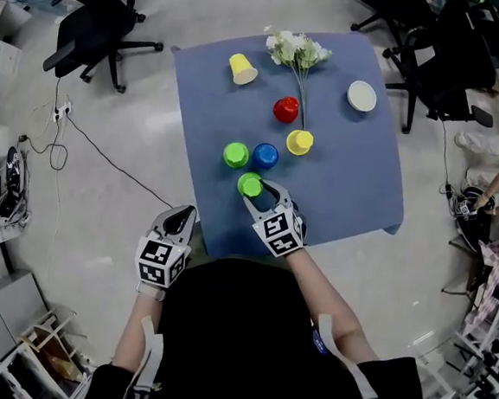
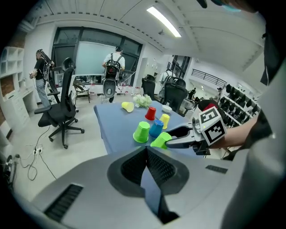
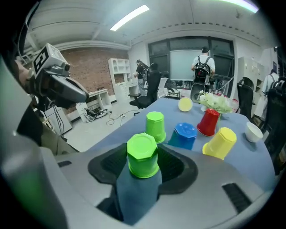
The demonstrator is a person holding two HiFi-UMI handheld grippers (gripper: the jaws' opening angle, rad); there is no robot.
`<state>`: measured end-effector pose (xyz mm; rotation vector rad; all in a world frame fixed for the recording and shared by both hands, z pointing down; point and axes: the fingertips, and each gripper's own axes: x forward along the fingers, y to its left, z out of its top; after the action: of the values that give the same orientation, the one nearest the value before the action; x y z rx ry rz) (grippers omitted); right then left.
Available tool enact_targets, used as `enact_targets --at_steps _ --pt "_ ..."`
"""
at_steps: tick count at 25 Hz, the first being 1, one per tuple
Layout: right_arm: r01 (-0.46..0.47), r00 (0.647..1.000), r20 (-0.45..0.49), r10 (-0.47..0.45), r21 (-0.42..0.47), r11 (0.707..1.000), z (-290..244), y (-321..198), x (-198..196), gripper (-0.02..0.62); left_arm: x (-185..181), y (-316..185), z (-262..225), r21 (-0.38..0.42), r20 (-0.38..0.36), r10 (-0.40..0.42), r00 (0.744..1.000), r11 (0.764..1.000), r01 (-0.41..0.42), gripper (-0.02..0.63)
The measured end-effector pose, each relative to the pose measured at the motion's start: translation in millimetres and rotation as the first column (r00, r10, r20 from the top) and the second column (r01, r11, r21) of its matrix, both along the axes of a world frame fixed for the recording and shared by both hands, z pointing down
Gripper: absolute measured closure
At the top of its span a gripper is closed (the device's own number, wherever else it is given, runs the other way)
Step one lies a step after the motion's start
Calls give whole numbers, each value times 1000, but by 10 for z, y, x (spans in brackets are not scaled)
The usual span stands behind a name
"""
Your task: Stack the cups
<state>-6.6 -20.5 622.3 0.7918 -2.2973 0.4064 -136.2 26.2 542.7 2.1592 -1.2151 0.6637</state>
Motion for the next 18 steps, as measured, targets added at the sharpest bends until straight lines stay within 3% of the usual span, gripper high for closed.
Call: enact_targets --at_steps 3,7,13,18 --pt "37 999 -8 -37 -8 999 42 40 -166 371 -62 -20 31 -12 -11 -8 1000 1000 7 595" --pt "41 998 48 -40 -23 999 -27 82 -247 336 -93 -20 58 -17 -21 3 1000 1000 -3 595" --pt "-57 993 102 57 5 998 -334 -52 -61 336 -92 -22 116 -23 -36 12 999 1000 -13 595" --pt "-160 985 77 157 41 986 -387 -351 217 336 -66 -8 137 -27 -31 16 999 999 -17 595"
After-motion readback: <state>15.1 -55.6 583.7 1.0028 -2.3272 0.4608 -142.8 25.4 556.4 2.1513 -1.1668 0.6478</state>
